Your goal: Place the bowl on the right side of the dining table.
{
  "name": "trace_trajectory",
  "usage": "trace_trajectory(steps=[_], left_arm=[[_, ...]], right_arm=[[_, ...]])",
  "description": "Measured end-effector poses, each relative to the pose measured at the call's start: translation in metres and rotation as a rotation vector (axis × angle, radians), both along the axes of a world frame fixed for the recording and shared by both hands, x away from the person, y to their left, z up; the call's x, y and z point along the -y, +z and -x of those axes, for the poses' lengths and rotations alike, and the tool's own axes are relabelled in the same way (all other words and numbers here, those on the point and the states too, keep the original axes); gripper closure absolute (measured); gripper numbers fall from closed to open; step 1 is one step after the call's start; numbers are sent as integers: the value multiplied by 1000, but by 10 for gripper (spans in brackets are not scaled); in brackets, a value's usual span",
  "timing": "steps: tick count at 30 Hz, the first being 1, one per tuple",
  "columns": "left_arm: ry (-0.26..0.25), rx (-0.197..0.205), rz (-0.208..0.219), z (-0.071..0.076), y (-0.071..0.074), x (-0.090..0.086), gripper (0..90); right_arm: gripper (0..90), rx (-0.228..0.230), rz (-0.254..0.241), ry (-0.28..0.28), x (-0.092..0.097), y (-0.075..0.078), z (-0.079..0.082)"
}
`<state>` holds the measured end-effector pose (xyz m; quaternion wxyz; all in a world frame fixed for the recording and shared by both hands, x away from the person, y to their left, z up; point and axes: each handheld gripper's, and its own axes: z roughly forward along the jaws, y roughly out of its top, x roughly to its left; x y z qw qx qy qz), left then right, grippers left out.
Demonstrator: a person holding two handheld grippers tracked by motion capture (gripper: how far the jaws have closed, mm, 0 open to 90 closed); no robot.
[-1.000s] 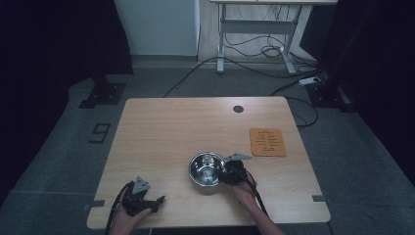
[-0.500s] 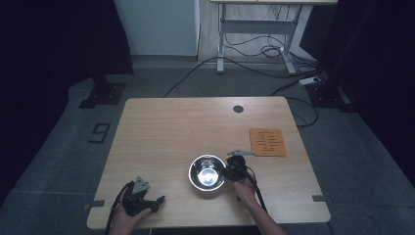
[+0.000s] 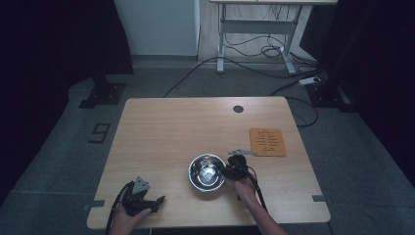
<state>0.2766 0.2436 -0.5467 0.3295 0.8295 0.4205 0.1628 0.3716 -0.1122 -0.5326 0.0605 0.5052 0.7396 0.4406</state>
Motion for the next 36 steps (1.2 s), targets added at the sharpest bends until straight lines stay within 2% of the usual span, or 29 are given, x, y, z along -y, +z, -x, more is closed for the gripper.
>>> trace_trajectory(steps=[8, 15, 27, 36], left_arm=[[0, 0, 0, 0, 0, 0, 129], [0, 0, 0, 0, 0, 0, 129], [-2, 0, 0, 0, 0, 0, 129], [-2, 0, 0, 0, 0, 0, 129]], right_arm=[[860, 9, -20, -18, 6, 5, 0], [859, 26, -18, -19, 9, 7, -1], [859, 52, -60, -13, 17, 19, 0], [859, 76, -98, -34, 28, 31, 1]])
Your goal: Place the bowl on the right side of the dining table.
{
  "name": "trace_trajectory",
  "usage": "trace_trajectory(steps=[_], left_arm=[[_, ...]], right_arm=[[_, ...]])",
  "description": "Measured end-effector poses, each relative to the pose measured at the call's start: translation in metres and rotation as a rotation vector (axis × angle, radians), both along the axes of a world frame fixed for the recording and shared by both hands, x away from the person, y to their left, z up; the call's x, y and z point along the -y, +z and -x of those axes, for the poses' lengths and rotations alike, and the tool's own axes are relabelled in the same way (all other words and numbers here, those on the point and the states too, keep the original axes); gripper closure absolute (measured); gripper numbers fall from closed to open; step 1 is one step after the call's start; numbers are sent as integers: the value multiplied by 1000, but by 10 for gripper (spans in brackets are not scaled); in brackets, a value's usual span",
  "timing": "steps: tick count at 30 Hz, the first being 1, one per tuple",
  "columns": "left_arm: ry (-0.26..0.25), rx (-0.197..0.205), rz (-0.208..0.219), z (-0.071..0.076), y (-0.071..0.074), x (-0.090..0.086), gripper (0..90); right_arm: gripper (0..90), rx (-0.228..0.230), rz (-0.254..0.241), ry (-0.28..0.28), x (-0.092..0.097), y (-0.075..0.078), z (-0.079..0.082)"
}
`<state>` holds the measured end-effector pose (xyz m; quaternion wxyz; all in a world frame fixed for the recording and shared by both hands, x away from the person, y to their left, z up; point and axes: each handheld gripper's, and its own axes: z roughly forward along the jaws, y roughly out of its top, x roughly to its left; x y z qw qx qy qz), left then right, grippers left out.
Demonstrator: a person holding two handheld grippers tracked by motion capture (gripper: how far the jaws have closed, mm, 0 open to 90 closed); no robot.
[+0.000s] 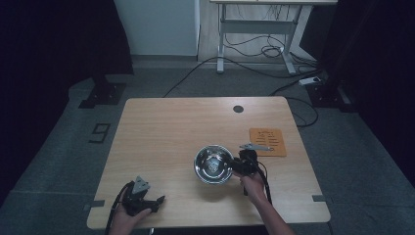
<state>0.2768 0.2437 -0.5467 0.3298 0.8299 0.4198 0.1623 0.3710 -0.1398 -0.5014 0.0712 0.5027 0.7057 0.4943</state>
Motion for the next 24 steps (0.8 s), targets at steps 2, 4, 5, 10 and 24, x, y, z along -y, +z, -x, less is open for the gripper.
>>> trace_trajectory(steps=[2, 4, 5, 10, 24], left_arm=[[0, 0, 0, 0, 0, 0, 129], [-1, 0, 0, 0, 0, 0, 128], [-2, 0, 1, 0, 0, 0, 127], [-3, 1, 0, -1, 0, 0, 127], [-3, 1, 1, -1, 0, 0, 126]], right_arm=[[859, 4, -4, -6, 3, 2, 0], [859, 9, -10, -14, 7, 4, -1], [859, 9, -14, -19, 10, 5, -2], [860, 11, -25, -50, 21, 7, -5], [859, 27, -49, -113, 45, 12, -11]])
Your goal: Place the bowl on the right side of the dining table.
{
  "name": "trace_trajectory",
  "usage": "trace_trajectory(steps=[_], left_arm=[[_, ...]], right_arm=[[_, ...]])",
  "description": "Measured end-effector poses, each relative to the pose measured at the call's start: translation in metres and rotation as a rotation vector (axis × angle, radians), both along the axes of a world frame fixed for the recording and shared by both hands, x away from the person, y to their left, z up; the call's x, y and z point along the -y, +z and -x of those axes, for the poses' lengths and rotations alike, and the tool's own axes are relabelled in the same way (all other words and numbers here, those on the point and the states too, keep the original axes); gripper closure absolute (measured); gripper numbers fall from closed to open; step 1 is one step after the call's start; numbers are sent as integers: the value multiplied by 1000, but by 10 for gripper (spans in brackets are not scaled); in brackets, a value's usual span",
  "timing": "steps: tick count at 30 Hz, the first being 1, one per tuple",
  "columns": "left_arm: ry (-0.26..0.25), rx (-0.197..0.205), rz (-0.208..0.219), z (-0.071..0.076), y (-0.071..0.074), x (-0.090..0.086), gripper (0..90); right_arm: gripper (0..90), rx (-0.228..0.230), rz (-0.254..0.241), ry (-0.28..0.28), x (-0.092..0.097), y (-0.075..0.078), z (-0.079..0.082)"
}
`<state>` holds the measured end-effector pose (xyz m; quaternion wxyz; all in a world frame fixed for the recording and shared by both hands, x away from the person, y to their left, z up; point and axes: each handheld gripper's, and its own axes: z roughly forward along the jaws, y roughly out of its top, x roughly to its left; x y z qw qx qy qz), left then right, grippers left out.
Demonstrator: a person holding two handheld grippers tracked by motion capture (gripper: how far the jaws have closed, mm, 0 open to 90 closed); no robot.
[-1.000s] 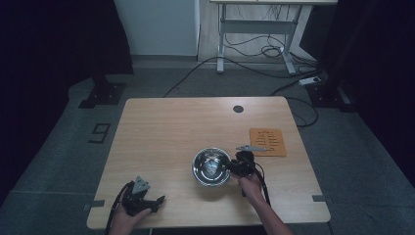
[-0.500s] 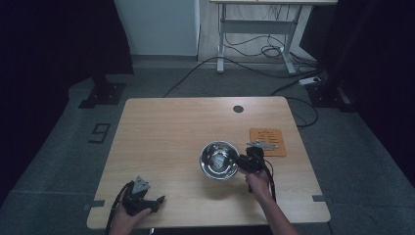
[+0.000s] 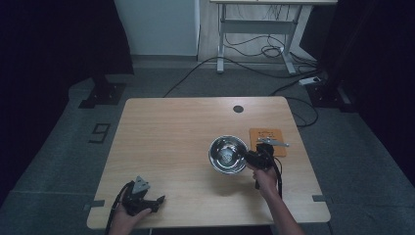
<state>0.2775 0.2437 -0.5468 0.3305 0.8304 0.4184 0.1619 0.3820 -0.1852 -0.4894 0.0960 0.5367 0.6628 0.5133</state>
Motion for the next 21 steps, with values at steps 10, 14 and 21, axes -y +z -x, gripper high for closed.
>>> trace_trajectory(steps=[10, 14, 21], left_arm=[[-7, -1, -1, -2, 0, 0, 121], [-8, -1, -2, -2, 0, 0, 120], [-8, -1, -1, -2, 0, 0, 121]], right_arm=[[860, 0, -11, -26, 11, 0, -2], [860, 1, -19, -38, 15, -1, -4], [859, 4, -24, -46, 18, -1, -6]])
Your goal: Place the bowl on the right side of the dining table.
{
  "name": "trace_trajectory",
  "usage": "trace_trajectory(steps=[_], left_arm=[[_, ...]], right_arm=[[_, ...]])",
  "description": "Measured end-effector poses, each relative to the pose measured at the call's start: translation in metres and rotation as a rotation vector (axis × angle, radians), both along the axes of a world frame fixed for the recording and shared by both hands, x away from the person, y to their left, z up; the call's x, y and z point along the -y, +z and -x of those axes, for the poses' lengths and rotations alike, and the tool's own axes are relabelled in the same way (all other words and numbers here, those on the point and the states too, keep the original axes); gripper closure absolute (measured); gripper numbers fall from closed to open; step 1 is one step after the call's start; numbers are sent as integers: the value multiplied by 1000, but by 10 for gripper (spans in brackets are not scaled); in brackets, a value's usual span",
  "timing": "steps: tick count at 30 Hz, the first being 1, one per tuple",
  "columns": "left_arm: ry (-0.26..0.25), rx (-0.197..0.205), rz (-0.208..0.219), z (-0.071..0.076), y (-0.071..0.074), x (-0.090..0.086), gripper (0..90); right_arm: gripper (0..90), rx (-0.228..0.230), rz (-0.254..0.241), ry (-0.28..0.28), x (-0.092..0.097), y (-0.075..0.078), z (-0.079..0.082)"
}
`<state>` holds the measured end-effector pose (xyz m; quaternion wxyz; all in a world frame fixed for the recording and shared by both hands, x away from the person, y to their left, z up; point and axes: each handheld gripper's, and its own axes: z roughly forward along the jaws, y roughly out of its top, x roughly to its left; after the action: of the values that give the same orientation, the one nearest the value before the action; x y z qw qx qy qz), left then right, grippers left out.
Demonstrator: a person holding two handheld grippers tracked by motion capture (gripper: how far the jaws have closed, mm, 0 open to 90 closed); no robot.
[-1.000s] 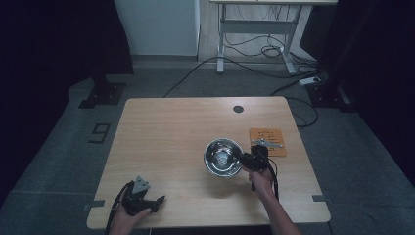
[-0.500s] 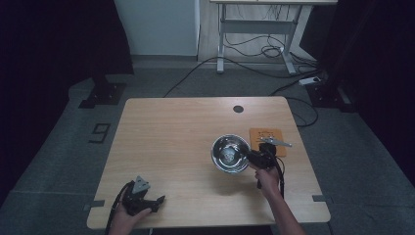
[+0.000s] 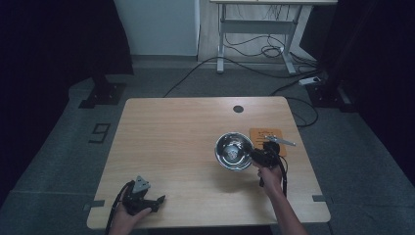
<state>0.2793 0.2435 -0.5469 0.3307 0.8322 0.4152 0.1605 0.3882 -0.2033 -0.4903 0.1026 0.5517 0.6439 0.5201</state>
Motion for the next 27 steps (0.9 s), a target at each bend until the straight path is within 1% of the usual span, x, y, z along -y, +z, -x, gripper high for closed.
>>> trace_trajectory(steps=[6, 10, 18, 19, 27], left_arm=[[0, 0, 0, 0, 0, 0, 120], [1, 0, 0, 0, 0, 0, 121], [4, 1, 0, 0, 0, 0, 123], [5, 0, 0, 0, 0, 0, 125], [15, 1, 1, 1, 0, 1, 130]], right_arm=[[859, 2, 0, -9, 4, 0, -1], [860, 2, 8, -20, 7, 0, -2], [859, 6, -8, -48, 19, 1, -4], [859, 5, -14, -59, 21, 1, -4], [860, 4, -20, -83, 30, 1, -6]])
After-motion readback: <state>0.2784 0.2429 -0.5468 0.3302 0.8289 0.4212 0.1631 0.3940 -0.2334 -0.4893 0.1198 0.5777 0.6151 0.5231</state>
